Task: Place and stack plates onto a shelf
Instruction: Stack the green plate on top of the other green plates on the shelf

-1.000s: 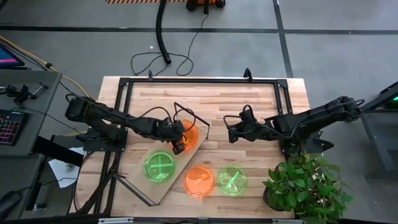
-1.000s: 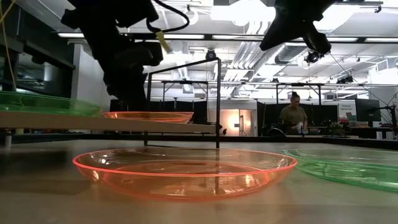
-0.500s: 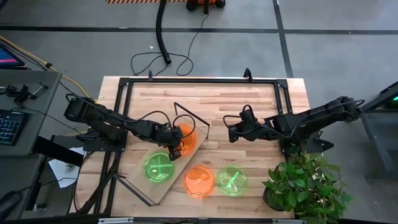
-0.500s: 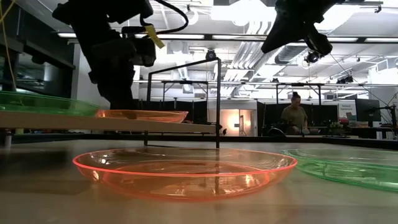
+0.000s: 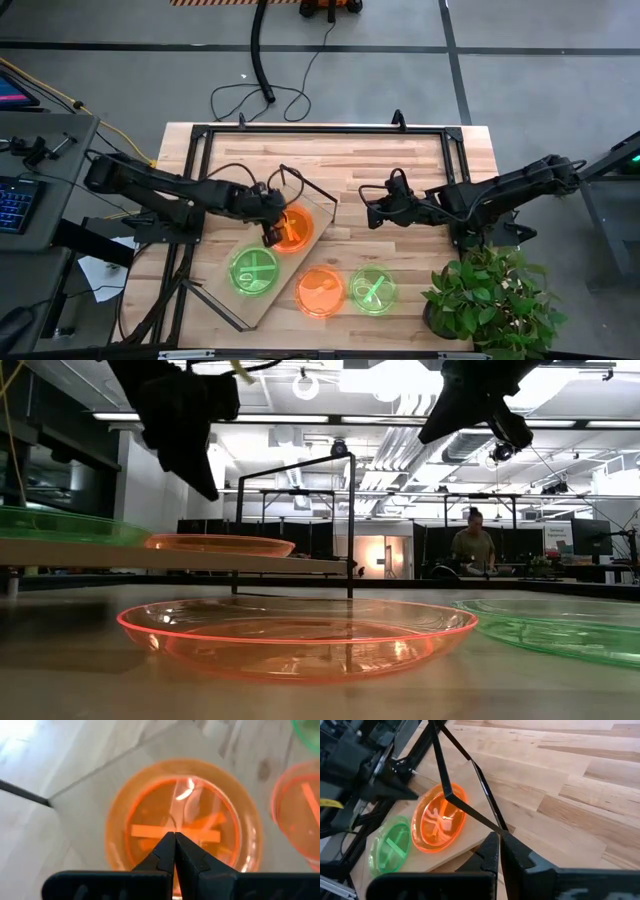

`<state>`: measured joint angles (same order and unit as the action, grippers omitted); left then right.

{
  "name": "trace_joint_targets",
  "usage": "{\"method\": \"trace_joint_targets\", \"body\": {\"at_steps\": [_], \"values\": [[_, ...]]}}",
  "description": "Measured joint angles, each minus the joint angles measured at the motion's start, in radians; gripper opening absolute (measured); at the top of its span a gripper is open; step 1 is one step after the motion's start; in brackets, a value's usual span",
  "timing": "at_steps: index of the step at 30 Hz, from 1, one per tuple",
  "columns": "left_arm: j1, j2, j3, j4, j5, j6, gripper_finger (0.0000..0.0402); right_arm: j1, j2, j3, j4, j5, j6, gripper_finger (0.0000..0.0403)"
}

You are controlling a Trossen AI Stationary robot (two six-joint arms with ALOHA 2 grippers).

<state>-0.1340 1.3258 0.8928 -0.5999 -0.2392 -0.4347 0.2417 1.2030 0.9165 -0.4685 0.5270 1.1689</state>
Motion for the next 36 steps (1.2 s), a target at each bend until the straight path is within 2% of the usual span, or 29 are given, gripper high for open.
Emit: {"method": "trace_joint_targets", "body": {"at_steps": [2, 6, 9, 13, 17, 21, 24, 29, 32, 36], "values": [[0.013, -0.020, 0.000, 0.020, 0.010, 0.004, 0.0000, 0.000, 0.000, 0.000, 0.023, -0.016, -0.005, 0.0000], [0.009, -0.085, -0.001, 0.120, 0.097, 0.069, 0.0000, 0.000, 0.000, 0.000, 0.068, -0.132, -0.049, 0.0000], [-0.009, -0.153, -0.031, 0.259, 0.132, 0.089, 0.0000, 0.001, 0.000, 0.000, 0.070, -0.232, -0.052, 0.0000], [-0.026, -0.261, -0.136, 0.486, 0.158, 0.044, 0.0000, 0.001, 0.000, 0.000, 0.063, -0.351, -0.062, 0.0009], [-0.031, -0.376, -0.265, 0.730, 0.173, -0.035, 0.0000, 0.019, 0.001, 0.000, 0.044, -0.439, -0.089, 0.0039], [-0.027, -0.471, -0.351, 0.917, 0.160, -0.091, 0.0000, 0.047, 0.025, 0.000, 0.003, -0.533, -0.115, 0.0094], [-0.026, -0.517, -0.371, 0.935, 0.101, -0.104, 0.0000, 0.059, 0.071, 0.000, 0.022, -0.590, -0.155, 0.0142], [-0.024, -0.542, -0.373, 0.928, -0.007, -0.104, 0.0000, 0.056, 0.204, 0.000, 0.198, -0.688, -0.265, 0.0201], [-0.024, -0.541, -0.373, 0.925, -0.050, -0.097, 0.0000, 0.053, 0.295, 0.000, 0.320, -0.704, -0.327, 0.0214], [-0.024, -0.541, -0.373, 0.937, -0.051, -0.118, 0.0000, 0.053, 0.400, 0.000, 0.432, -0.705, -0.338, 0.0215]]}}
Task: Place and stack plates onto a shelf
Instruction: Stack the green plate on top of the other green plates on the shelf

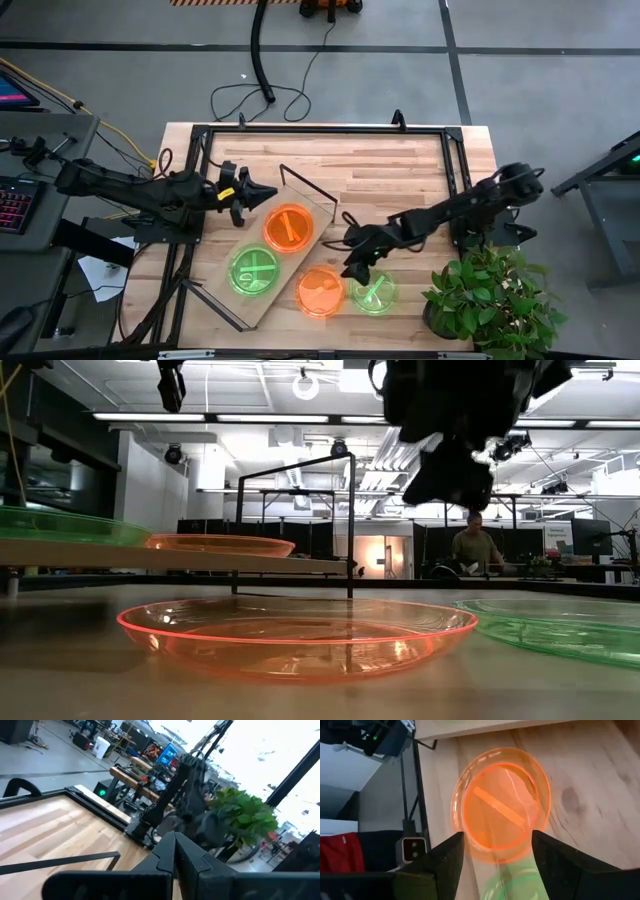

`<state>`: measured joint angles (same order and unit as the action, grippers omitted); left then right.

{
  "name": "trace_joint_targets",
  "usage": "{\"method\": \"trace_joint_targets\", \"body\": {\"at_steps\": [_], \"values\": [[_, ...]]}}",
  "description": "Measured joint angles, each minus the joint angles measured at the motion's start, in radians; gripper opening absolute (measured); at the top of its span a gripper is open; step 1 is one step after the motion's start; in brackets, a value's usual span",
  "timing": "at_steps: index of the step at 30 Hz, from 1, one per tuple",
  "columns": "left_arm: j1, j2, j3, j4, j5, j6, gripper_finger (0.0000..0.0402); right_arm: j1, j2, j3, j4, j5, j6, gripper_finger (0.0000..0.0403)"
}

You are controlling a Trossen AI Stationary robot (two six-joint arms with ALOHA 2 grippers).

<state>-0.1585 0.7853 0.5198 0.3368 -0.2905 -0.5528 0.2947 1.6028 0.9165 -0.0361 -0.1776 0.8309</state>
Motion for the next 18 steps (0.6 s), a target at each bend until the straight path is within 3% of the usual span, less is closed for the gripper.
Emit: {"method": "trace_joint_targets", "body": {"at_steps": [11, 18], "values": [[0.001, 0.000, 0.000, 0.027, 0.000, -0.011, 0.0000, -0.007, 0.101, 0.000, -0.029, 0.011, 0.201, 0.0215], [0.001, 0.000, 0.000, 0.023, 0.136, 0.069, 0.0000, -0.055, 0.049, 0.033, -0.327, -0.015, 0.182, 0.0215]]}}
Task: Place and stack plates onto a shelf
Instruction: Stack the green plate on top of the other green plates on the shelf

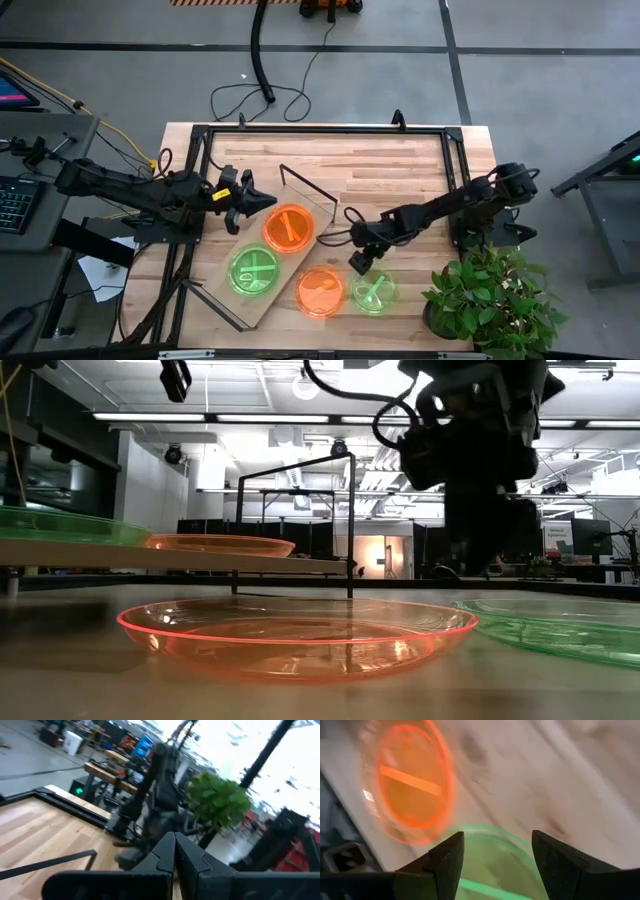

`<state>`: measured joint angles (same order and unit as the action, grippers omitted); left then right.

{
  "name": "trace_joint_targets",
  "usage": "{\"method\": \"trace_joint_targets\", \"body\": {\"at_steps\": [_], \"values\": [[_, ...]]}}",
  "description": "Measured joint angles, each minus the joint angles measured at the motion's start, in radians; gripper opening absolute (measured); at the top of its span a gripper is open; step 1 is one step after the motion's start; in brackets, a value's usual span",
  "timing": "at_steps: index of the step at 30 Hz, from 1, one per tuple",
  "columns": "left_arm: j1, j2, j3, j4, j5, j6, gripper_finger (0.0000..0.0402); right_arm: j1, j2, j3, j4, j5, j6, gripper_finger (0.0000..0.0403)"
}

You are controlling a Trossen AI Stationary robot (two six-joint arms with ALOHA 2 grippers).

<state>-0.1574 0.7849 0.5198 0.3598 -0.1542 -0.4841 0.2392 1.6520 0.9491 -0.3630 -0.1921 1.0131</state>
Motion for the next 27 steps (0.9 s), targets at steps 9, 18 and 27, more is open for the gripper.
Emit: {"method": "trace_joint_targets", "body": {"at_steps": [9, 18, 27], "values": [[0.000, 0.000, 0.000, -0.004, 0.019, 0.040, 0.0000, -0.007, -0.023, 0.020, -0.311, -0.116, -0.280, 0.0215], [0.000, 0.000, 0.000, -0.003, 0.015, -0.007, 0.0000, 0.025, -0.021, 0.019, -0.380, -0.094, -0.375, 0.0215], [0.000, 0.000, 0.000, -0.003, 0.014, -0.064, 0.0000, 0.046, -0.021, 0.018, -0.385, -0.018, -0.425, 0.0215]]}}
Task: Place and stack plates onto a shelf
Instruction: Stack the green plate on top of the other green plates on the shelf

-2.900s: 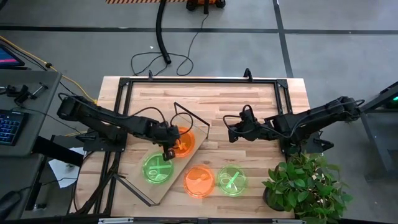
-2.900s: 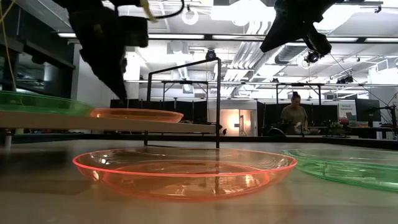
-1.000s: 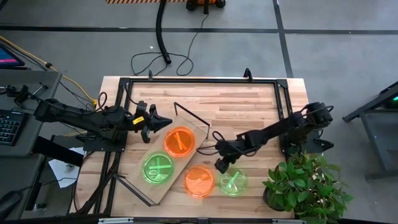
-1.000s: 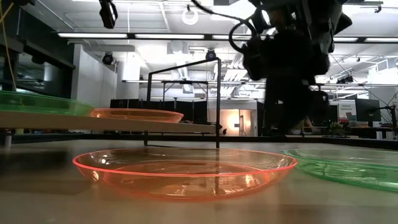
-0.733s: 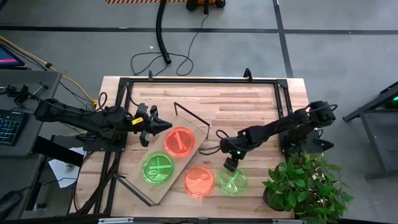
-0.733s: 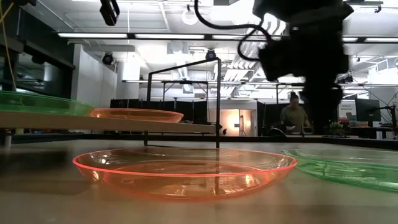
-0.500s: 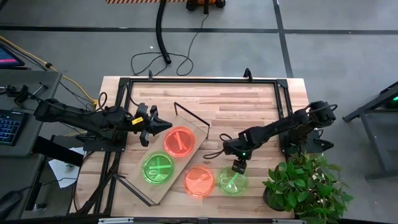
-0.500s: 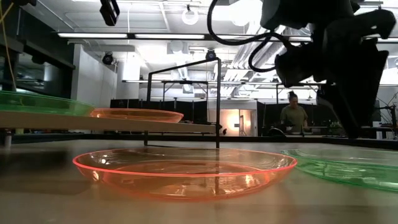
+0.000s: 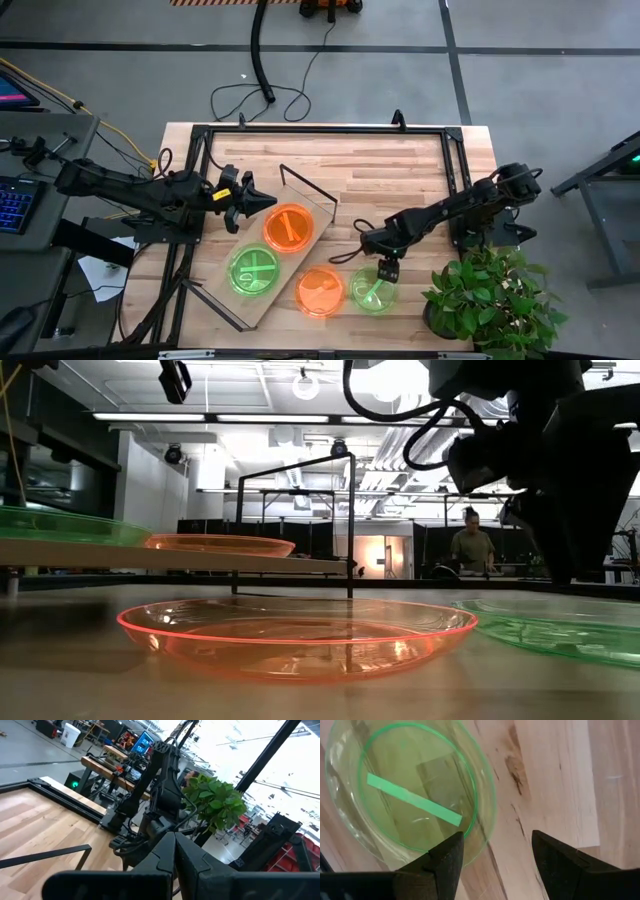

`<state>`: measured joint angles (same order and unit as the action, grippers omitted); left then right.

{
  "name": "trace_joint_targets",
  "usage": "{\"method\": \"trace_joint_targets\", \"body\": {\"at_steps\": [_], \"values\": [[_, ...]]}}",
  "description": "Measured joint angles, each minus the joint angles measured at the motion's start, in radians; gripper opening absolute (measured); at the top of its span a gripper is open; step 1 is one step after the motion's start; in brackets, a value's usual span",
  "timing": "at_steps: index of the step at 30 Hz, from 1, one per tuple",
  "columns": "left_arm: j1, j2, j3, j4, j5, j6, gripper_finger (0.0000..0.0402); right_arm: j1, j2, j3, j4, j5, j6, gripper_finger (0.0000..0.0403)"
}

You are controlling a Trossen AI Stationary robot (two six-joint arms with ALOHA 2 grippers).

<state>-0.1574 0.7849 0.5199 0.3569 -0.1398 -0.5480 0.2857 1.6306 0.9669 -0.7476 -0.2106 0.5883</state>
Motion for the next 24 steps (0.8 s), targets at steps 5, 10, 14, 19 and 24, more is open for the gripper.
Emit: {"method": "trace_joint_targets", "body": {"at_steps": [5, 10, 14, 19, 24], "values": [[0.000, 0.000, 0.000, 0.000, 0.000, -0.002, 0.0000, -0.007, -0.033, -0.138, 0.150, -0.112, 0.051, 0.0213], [0.000, 0.000, 0.000, 0.003, 0.000, -0.001, 0.0000, -0.007, -0.157, -0.293, 0.421, -0.136, 0.258, 0.0201], [0.000, 0.000, 0.001, 0.003, 0.000, 0.000, 0.0000, 0.014, -0.212, -0.330, 0.427, -0.037, 0.336, 0.0193], [0.000, 0.000, 0.001, 0.006, -0.001, 0.000, 0.0000, 0.046, -0.194, -0.353, 0.475, 0.016, 0.401, 0.0188], [0.000, 0.000, 0.001, 0.005, -0.001, 0.002, 0.0000, 0.091, -0.136, -0.360, 0.547, 0.030, 0.455, 0.0188]]}}
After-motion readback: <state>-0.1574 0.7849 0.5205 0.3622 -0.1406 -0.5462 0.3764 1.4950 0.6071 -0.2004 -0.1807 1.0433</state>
